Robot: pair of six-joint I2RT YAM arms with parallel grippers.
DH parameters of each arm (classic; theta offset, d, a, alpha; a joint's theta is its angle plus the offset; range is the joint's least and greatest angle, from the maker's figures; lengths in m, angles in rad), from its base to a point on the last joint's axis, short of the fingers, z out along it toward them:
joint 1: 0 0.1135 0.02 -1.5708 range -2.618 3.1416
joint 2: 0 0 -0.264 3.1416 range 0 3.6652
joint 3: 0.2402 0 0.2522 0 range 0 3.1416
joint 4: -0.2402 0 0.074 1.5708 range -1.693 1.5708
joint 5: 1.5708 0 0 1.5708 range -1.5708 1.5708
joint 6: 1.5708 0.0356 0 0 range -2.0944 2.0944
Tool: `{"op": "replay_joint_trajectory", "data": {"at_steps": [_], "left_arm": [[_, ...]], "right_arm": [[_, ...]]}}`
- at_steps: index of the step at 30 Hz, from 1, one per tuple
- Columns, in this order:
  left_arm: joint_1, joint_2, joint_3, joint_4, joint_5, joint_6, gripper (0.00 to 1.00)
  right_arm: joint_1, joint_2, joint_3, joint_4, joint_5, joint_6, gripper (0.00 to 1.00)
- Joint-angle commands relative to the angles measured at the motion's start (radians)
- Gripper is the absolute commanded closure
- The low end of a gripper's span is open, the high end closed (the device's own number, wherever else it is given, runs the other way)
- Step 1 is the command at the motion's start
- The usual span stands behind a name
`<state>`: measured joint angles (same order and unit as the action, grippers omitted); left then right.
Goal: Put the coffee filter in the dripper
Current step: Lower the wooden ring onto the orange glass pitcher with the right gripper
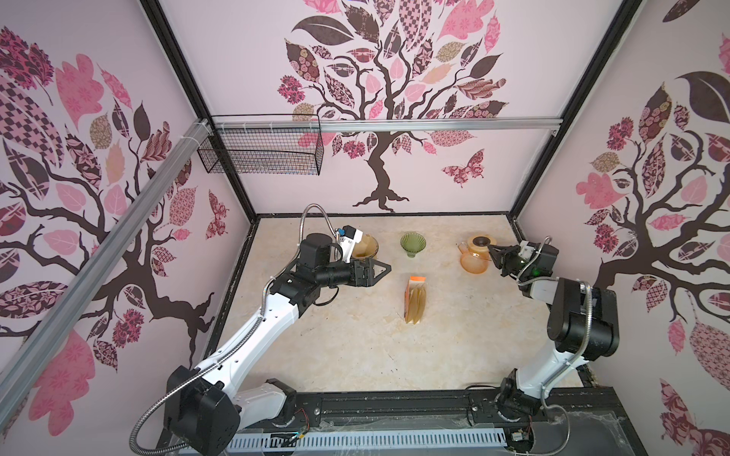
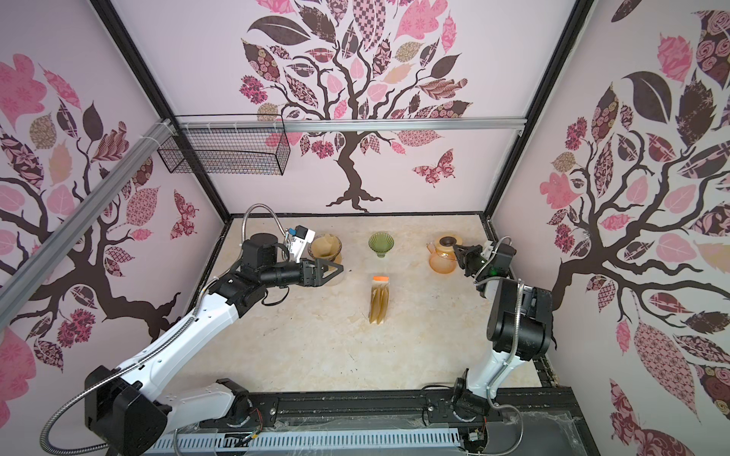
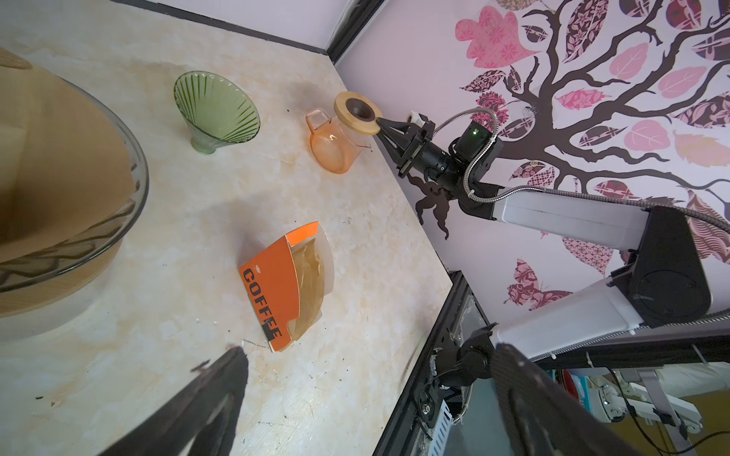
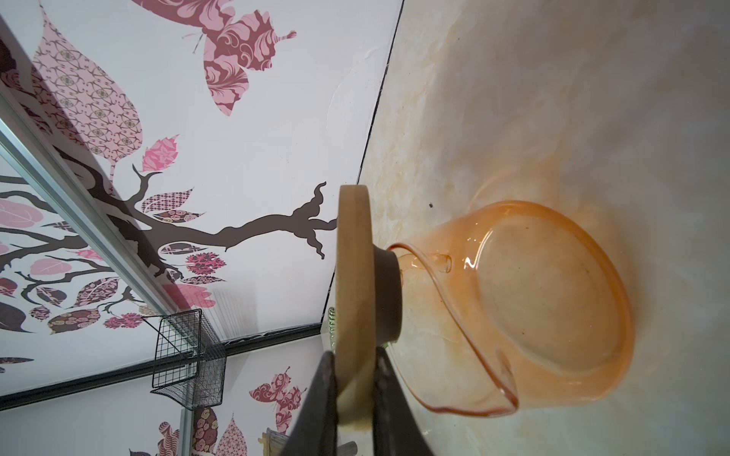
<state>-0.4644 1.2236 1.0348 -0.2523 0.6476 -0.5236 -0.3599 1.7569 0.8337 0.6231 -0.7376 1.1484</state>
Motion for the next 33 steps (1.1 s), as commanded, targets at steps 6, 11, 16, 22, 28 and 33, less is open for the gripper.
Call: {"op": "replay_joint_trajectory", "data": {"at_steps": [6,11,16,22,28,33], "left_arm": [[-0.002,-0.006,-0.032,0.053,-0.02,0.012,0.02],[-0.003,-0.003,-0.031,0.053,-0.023,0.009,0.02],[-0.002,-0.003,-0.032,0.054,-0.023,0.008,0.02],[-0.003,-0.003,-0.033,0.055,-0.025,0.004,0.02],[-0.003,-0.001,-0.043,0.063,-0.025,-0.003,0.02],[-0.003,0.001,-0.045,0.072,-0.023,-0.01,0.02]], "right_arm": [[0.009,0.033,0.028,0.04,-0.02,0.003,0.99],[0.01,0.042,0.03,0.038,-0.02,0.001,0.95],[0.009,0.047,0.028,0.029,-0.017,-0.006,0.92],[0.009,0.043,0.028,0.021,-0.016,-0.009,0.85],[0.009,0.018,0.027,-0.003,-0.004,-0.021,0.76],[0.01,0.007,0.026,-0.007,-0.003,-0.019,0.72]]}}
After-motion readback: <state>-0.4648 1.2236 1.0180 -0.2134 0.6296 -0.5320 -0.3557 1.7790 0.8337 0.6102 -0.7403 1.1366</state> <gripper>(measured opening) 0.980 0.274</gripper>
